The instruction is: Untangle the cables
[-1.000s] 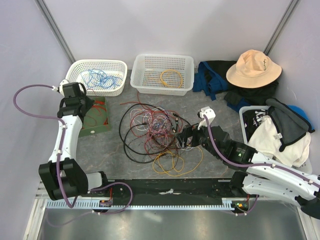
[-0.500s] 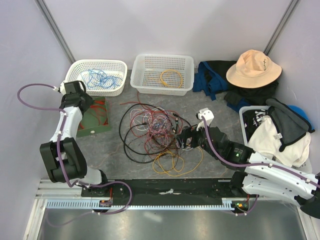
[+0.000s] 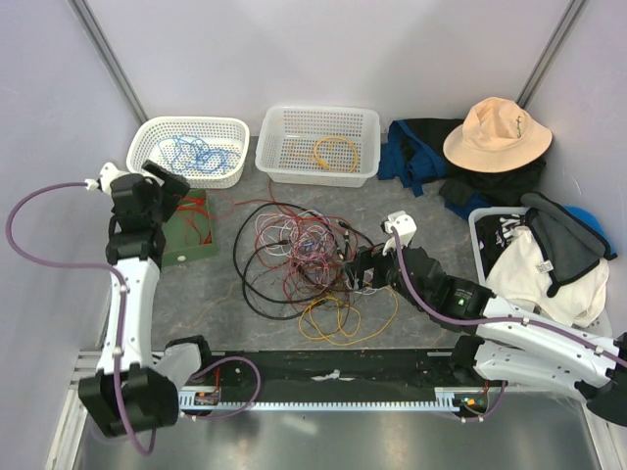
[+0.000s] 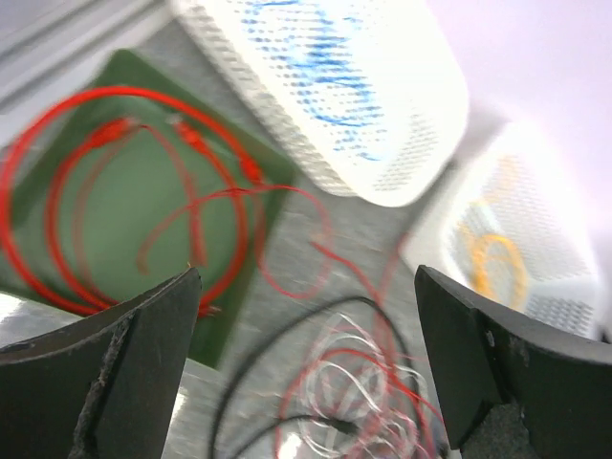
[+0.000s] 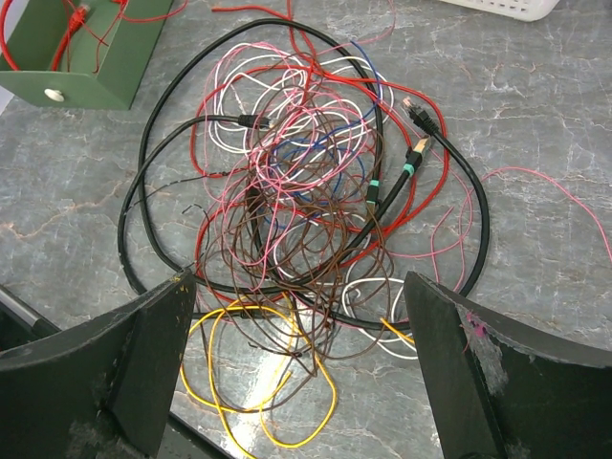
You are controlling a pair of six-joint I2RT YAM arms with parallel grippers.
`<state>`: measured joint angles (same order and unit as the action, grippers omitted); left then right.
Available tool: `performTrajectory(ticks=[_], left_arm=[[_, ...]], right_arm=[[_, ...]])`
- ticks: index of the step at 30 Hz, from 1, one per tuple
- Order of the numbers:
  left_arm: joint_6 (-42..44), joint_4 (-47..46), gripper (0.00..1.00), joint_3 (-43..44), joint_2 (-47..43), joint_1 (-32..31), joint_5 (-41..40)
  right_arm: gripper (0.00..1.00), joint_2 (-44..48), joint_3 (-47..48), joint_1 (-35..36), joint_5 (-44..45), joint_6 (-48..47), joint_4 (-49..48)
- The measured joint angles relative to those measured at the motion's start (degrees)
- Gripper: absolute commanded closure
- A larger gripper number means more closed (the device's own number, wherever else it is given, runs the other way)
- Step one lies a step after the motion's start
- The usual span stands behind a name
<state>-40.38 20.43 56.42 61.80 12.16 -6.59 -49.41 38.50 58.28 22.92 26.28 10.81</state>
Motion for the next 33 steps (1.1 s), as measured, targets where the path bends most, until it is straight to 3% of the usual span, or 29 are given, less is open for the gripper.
performTrajectory(ticks=[6,13,18,25,33], left_arm=[[-1.6,-1.2,0.0,-4.2,-8.7,-14.2,0.2],[-1.8,-1.2,0.0,-7.7,-7.0,-37.2,-4.3],[-1.9,-1.1,0.0,-10.8,-5.3,-51.7,-8.6],[-3.3,-1.1,0.0,-17.6,-5.2,-54.0,-9.6],[-5.7,2.3,0.0,-20.8,-18.8,-54.1,-9.5]], right_arm=[[0.02,-1.9,0.0,0.0,0.0,0.1,-0.5],[0.02,-3.1,0.0,0.0,2.0,0.1,-0.6],[0.02,-9.0,0.0,0.0,4.3,0.5,-1.0],[0.02,-21.5,2.0,-1.7,5.5,1.0,-3.5],[0.07,-33.6,11.1,-16.9,0.0,4.6,-9.7]])
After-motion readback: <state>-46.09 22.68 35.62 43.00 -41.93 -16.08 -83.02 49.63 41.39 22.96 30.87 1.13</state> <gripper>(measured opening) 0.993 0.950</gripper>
